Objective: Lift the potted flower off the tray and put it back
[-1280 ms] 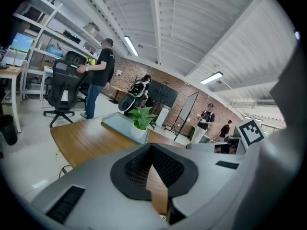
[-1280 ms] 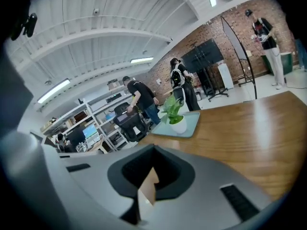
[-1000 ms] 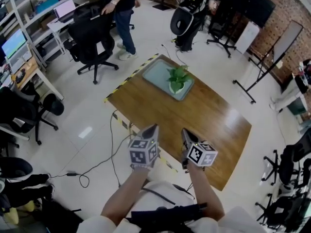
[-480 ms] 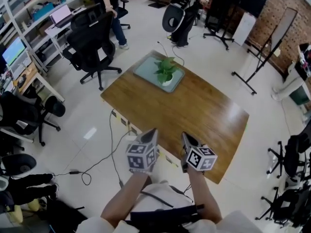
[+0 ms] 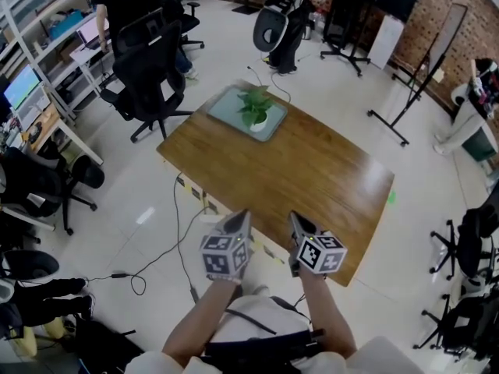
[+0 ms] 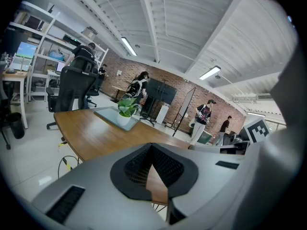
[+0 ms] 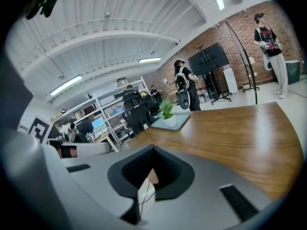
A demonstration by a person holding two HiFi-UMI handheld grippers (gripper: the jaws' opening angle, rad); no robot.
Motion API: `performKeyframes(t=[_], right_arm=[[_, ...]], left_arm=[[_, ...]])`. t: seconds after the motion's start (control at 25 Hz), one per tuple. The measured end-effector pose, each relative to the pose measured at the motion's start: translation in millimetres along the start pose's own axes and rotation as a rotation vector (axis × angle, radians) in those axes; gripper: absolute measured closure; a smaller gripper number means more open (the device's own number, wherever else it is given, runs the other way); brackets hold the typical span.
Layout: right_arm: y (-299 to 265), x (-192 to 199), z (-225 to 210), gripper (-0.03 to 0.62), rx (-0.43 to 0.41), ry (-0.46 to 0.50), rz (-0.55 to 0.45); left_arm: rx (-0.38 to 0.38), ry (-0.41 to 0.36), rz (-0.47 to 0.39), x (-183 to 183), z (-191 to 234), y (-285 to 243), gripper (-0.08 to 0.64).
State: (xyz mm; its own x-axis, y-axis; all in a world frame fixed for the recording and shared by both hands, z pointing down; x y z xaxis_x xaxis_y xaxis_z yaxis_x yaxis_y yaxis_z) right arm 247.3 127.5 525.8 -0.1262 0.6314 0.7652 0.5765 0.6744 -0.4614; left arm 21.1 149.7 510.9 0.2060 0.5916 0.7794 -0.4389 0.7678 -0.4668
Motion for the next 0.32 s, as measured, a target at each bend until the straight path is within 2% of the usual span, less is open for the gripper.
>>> performKeyframes(t=[0.32], right_arm=[[16, -3, 6, 0.591, -0.023, 0.026, -0.009]], left_arm=[[0.0, -0.002, -0.009, 11, -17, 13, 0.565]])
Point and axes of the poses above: the fingertips, and each gripper's own axes: y backward along the fingers, z to its left, x out of its underside, the point moved 10 cm from there along y, backward along the fingers, and after that the axes turned 5 degrees about z, right-handed, at the moved point
